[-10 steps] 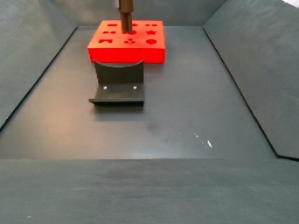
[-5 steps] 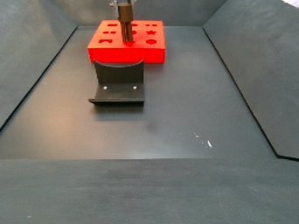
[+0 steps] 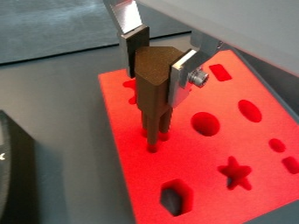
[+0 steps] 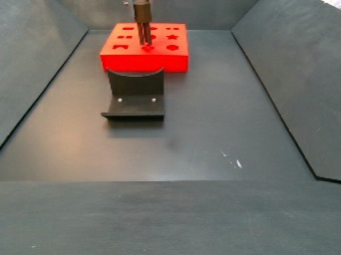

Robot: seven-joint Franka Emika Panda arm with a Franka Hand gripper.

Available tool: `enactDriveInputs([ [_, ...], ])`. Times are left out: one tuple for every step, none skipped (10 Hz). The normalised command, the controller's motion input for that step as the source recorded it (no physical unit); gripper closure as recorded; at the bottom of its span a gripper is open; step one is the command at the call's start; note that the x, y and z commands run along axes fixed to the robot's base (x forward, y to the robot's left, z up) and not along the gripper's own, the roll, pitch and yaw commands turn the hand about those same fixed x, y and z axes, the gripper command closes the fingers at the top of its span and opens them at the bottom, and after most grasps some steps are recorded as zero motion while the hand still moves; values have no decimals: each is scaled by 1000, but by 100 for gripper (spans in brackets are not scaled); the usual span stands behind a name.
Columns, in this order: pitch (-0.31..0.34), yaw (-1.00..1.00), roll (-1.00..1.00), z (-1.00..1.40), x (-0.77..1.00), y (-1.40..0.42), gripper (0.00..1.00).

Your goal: Insert the 3 prong object.

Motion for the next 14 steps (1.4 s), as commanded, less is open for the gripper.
enactDriveInputs([
  [-16, 57, 253, 0, 9, -197, 100],
  [-20, 17, 297, 0, 0, -91, 100],
  [-24, 0, 354, 0, 0, 0, 100],
  [-16, 0, 297, 0, 0, 0, 100],
  [-1, 43, 180, 0, 0, 0, 100],
  [0, 3, 41, 0, -54, 0, 100],
  [0, 57, 0, -106, -17, 0, 100],
  [0, 180, -16, -163, 0, 0, 100],
  [0, 200, -73, -140, 0, 40, 100],
  [0, 220, -107, -126, 0, 43, 100],
  [0, 277, -84, -186, 14, 126, 100],
  [0, 297, -80, -183, 23, 157, 100],
  [0, 331, -83, -191, 14, 149, 100],
  [0, 240, -83, -163, 0, 46, 100],
])
